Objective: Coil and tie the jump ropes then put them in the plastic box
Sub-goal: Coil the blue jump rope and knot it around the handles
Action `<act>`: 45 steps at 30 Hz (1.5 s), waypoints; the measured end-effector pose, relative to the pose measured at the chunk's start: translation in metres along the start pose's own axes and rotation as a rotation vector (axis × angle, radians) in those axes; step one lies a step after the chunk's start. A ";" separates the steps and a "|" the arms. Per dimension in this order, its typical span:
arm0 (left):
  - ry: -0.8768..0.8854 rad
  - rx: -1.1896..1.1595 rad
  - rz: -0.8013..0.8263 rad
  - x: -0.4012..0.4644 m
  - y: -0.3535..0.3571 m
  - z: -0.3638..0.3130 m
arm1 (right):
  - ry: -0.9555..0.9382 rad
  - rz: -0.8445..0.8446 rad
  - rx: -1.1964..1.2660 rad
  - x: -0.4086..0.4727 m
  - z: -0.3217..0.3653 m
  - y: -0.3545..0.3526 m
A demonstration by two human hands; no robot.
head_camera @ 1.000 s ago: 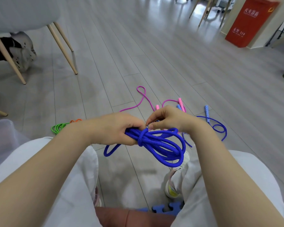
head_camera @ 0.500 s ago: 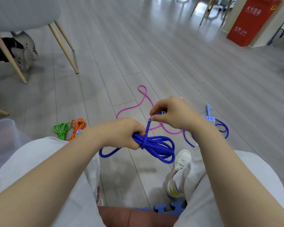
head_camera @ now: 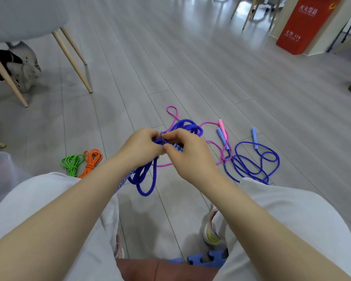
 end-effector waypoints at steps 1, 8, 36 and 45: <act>-0.009 -0.054 -0.009 0.000 -0.003 0.001 | -0.026 -0.020 0.024 0.000 0.002 -0.001; 0.065 -0.334 0.090 -0.019 -0.031 -0.001 | -0.243 0.107 0.337 -0.004 0.017 -0.011; 0.004 -1.151 0.231 -0.013 -0.002 -0.021 | -0.033 0.080 0.297 0.014 -0.017 0.000; 0.028 -1.153 0.361 -0.014 0.000 -0.022 | 0.054 0.157 0.026 0.017 -0.034 0.011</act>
Point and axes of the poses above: each hand's wrist, its own x-axis towards the middle knuckle, its own y-axis out of the palm, z = x × y, the point moved 7 cm from there along x, towards the middle knuckle, and after that the axes turned 13 degrees about x, right-handed, at the moved point
